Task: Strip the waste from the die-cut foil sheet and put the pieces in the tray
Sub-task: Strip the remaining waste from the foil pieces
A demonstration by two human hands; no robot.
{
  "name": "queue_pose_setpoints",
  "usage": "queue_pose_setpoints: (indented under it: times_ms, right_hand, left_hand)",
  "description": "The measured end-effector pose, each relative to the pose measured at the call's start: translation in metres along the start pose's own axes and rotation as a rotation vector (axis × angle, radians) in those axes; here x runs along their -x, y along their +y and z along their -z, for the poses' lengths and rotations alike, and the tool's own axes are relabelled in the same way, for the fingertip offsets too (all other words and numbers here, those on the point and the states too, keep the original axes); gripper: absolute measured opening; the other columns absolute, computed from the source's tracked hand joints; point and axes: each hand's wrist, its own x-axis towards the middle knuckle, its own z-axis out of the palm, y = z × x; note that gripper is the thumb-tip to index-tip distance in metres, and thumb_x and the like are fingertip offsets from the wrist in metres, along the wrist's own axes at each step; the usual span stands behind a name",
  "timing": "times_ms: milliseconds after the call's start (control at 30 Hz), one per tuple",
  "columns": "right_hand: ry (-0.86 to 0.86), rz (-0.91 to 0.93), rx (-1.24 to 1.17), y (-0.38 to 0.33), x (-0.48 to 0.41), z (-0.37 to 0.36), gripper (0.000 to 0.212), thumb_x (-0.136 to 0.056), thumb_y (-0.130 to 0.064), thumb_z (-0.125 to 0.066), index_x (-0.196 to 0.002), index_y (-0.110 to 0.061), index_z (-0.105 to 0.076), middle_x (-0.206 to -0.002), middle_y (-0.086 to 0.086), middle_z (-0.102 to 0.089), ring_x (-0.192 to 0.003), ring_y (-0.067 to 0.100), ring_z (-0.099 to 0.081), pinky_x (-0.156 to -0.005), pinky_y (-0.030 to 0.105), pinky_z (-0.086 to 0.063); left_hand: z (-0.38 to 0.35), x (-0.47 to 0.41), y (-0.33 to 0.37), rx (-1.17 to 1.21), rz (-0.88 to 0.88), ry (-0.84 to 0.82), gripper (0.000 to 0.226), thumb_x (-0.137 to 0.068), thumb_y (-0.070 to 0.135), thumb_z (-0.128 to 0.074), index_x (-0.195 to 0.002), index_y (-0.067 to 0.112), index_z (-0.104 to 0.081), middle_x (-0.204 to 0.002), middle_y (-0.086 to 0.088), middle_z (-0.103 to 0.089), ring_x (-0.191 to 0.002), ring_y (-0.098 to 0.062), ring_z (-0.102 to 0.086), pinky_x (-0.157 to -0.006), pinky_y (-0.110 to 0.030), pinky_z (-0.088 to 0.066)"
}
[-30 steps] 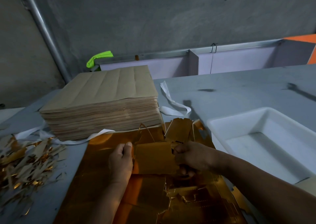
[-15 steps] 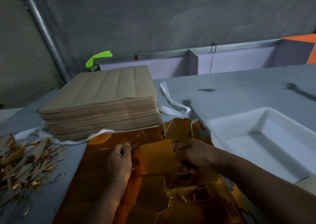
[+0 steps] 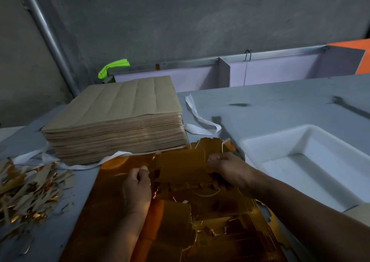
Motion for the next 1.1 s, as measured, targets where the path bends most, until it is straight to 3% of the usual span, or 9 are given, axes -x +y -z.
queue_pose_setpoints:
  times_ms: [133, 333, 467, 567, 700, 767, 933, 1100]
  right_hand:
    - [0.020, -0.009, -0.045, 0.000, -0.001, 0.001, 0.024, -0.096, -0.016, -0.052, -0.073, -0.018, -0.056, -0.057, 0.001, -0.061, -0.045, 0.013, -0.049, -0.044, 0.022, -0.037]
    - [0.022, -0.008, -0.016, 0.001, -0.002, 0.000, 0.021, -0.097, -0.015, -0.054, -0.076, -0.015, -0.058, -0.059, 0.001, -0.062, -0.046, 0.011, -0.051, -0.045, 0.021, -0.037]
    - [0.033, -0.007, -0.015, 0.003, -0.004, 0.001, 0.020, -0.097, -0.015, -0.054, -0.078, -0.015, -0.058, -0.058, -0.001, -0.061, -0.046, 0.011, -0.051, -0.044, 0.020, -0.038]
    - [0.033, -0.007, -0.006, 0.003, -0.004, 0.002, 0.019, -0.098, -0.017, -0.055, -0.079, -0.016, -0.057, -0.057, -0.002, -0.061, -0.046, 0.011, -0.052, -0.044, 0.020, -0.039]
    - [0.048, -0.015, -0.055, 0.005, -0.005, 0.001, 0.022, -0.099, -0.019, -0.055, -0.077, -0.018, -0.057, -0.056, -0.002, -0.060, -0.045, 0.010, -0.052, -0.044, 0.021, -0.039]
    - [0.053, -0.007, -0.045, 0.006, -0.006, 0.002, 0.022, -0.099, -0.020, -0.054, -0.077, -0.019, -0.056, -0.057, -0.002, -0.061, -0.046, 0.009, -0.052, -0.046, 0.022, -0.039]
    - [0.058, -0.012, -0.021, 0.005, -0.006, 0.002, 0.021, -0.101, -0.023, -0.052, -0.081, -0.018, -0.056, -0.062, 0.001, -0.062, -0.047, 0.011, -0.053, -0.046, 0.021, -0.041]
    - [0.089, -0.020, -0.046, 0.005, -0.007, 0.002, 0.019, -0.101, -0.025, -0.053, -0.085, -0.016, -0.059, -0.067, 0.003, -0.060, -0.044, 0.009, -0.052, -0.043, 0.019, -0.040]
  left_hand:
    - [0.001, 0.000, 0.002, 0.025, -0.008, 0.049, 0.018, -0.101, 0.041, -0.044, -0.091, 0.029, -0.054, -0.079, 0.000, -0.059, -0.067, -0.015, -0.056, -0.052, -0.025, -0.040]
    - [0.003, -0.005, 0.003, 0.105, 0.077, 0.038, 0.022, -0.102, 0.039, -0.044, -0.098, 0.024, -0.059, -0.091, 0.003, -0.062, -0.081, -0.011, -0.058, -0.059, -0.027, -0.040]
    - [0.008, -0.016, 0.010, 0.169, 0.241, -0.057, 0.021, -0.103, 0.032, -0.044, -0.101, 0.019, -0.060, -0.096, -0.004, -0.063, -0.086, -0.015, -0.059, -0.067, -0.028, -0.043]
    - [0.014, -0.025, 0.021, 0.281, 0.400, -0.080, 0.022, -0.103, 0.026, -0.046, -0.110, 0.011, -0.060, -0.100, -0.008, -0.063, -0.091, -0.019, -0.060, -0.081, -0.033, -0.047]
    - [0.018, -0.021, 0.037, 0.198, 0.261, 0.003, 0.016, -0.101, 0.025, -0.049, -0.103, 0.015, -0.061, -0.095, -0.003, -0.062, -0.082, -0.014, -0.056, -0.071, -0.030, -0.043]
    - [0.015, -0.010, 0.051, 0.220, 0.255, -0.111, 0.016, -0.099, 0.029, -0.052, -0.096, 0.018, -0.063, -0.093, -0.004, -0.065, -0.079, -0.014, -0.058, -0.065, -0.028, -0.042]
    - [-0.002, 0.017, 0.075, 0.230, 0.285, -0.535, 0.029, -0.093, 0.039, -0.058, -0.102, 0.013, -0.066, -0.089, -0.007, -0.070, -0.074, -0.017, -0.061, -0.063, -0.027, -0.045]
    - [-0.016, 0.030, 0.084, 0.218, 0.222, -0.622, 0.010, -0.095, 0.021, -0.060, -0.098, 0.012, -0.065, -0.077, 0.002, -0.070, -0.071, -0.012, -0.064, -0.063, -0.024, -0.049]
